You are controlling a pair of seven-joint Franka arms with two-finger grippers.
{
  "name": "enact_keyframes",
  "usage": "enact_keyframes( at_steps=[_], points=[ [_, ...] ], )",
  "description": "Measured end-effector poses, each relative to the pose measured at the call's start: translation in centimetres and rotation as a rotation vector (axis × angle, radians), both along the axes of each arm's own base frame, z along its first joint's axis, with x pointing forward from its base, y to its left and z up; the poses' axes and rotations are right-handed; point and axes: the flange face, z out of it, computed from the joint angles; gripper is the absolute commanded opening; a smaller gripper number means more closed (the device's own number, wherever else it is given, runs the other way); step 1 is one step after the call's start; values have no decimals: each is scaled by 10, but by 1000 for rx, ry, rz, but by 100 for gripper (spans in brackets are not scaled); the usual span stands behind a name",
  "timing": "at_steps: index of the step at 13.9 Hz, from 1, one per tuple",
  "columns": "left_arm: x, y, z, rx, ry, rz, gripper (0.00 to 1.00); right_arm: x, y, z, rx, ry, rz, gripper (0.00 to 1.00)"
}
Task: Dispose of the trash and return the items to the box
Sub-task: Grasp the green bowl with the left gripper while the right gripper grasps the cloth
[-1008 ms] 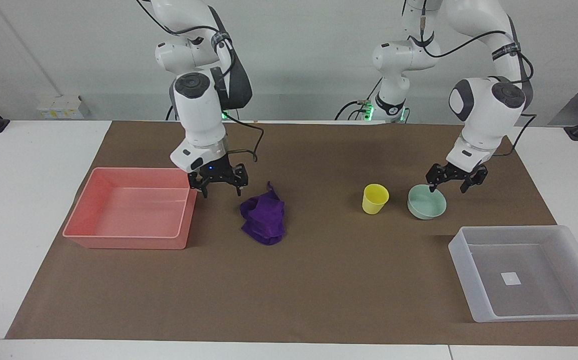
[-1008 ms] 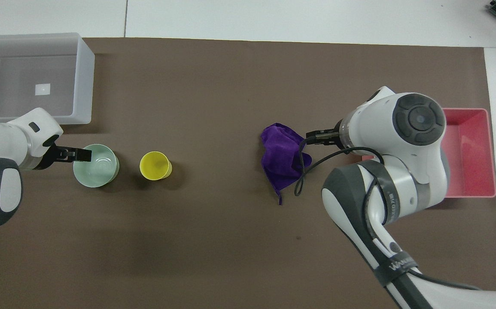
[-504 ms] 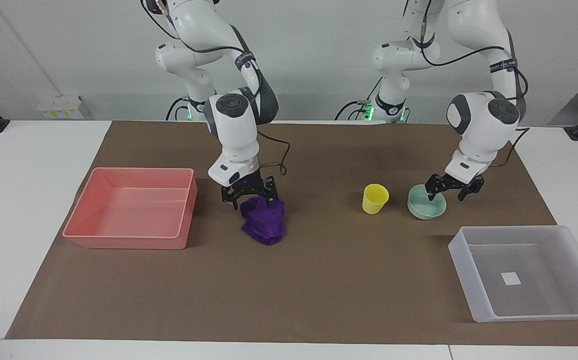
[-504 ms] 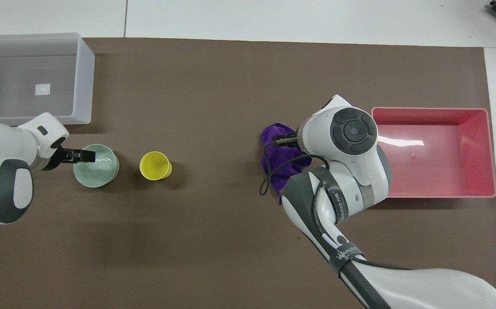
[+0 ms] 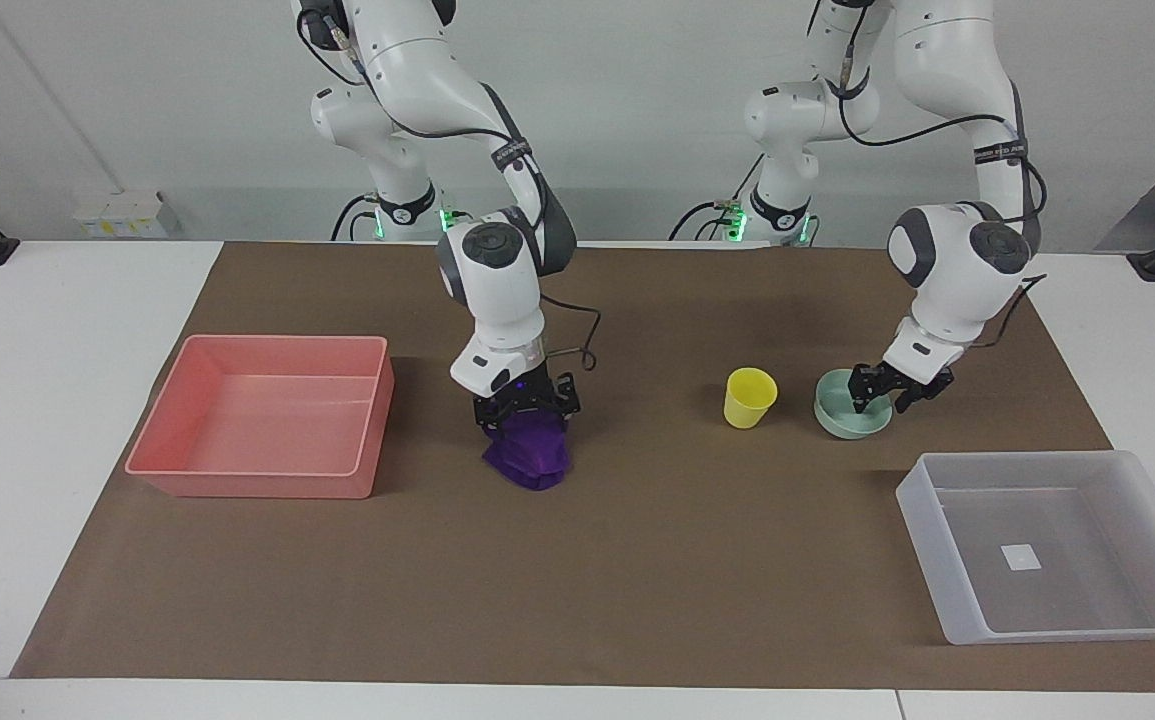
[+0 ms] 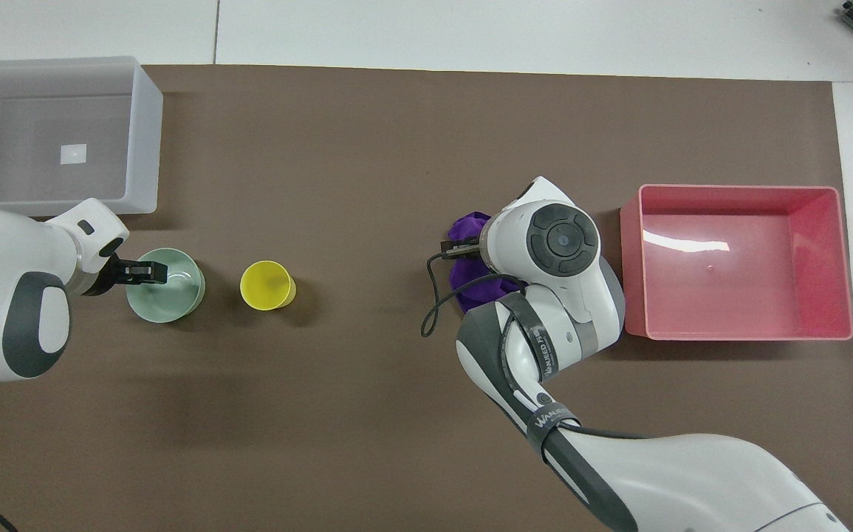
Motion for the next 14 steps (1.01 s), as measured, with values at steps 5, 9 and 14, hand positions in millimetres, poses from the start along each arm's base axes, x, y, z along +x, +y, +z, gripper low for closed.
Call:
enact_keyframes(
  at_steps=[5,9,14],
  points=[
    [-2,0,-3,-17,7,16,0,-4,6,-17,-16,11,54,100],
    [0,-2,11,-25,-11,20,0,-7,4,-23,-29,18,97,63],
    [25,2,70,-29,-9,17,0,-11,1,-33,-29,-3,117,0]
  ],
)
